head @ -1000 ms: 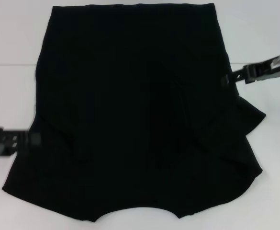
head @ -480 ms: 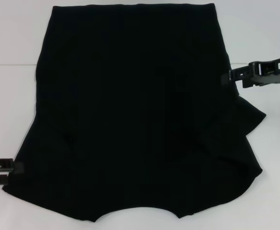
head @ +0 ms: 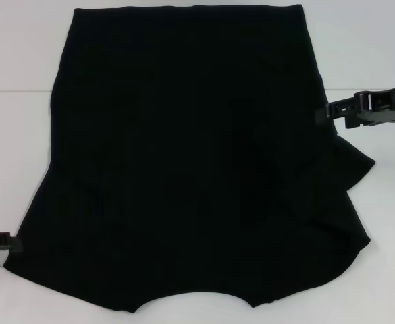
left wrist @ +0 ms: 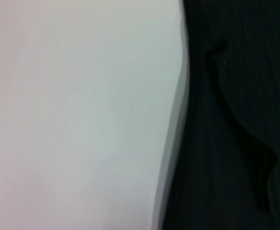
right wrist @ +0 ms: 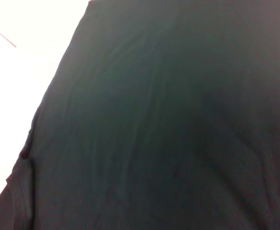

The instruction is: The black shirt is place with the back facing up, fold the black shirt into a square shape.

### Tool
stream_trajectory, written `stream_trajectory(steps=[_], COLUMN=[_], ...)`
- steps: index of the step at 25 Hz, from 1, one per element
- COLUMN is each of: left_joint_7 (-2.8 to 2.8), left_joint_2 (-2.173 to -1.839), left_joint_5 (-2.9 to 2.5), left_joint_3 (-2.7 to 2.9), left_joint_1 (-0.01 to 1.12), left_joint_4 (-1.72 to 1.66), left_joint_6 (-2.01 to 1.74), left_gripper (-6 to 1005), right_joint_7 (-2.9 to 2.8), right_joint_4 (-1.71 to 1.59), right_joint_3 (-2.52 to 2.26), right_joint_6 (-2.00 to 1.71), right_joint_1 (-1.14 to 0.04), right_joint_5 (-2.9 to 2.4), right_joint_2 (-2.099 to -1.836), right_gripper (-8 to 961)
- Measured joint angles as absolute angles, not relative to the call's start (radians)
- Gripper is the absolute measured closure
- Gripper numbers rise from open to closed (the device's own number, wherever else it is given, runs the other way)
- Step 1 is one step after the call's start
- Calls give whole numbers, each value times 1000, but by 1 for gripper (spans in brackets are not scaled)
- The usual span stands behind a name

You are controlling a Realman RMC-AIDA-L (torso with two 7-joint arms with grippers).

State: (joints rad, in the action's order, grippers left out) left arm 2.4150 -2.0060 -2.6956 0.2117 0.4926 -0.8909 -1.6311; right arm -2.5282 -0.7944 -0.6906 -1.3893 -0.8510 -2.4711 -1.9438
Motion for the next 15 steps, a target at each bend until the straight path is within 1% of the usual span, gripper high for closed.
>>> stream_trajectory(steps=[15], left_joint_7=[2408], left_joint_2=[-2009], left_joint_5=[-2696], left_joint_3=[239], left_joint_1=[509], left_joint_4=[-834], left_joint_6=[-1613], left_gripper=[407], right_joint_7=[-2525], right_joint_4=[-795], right_joint_3=[-690], right_joint_6=[-1388], right_joint_1=[-850], right_joint_5=[-2471], right_joint_2=[-1944], right_gripper=[98])
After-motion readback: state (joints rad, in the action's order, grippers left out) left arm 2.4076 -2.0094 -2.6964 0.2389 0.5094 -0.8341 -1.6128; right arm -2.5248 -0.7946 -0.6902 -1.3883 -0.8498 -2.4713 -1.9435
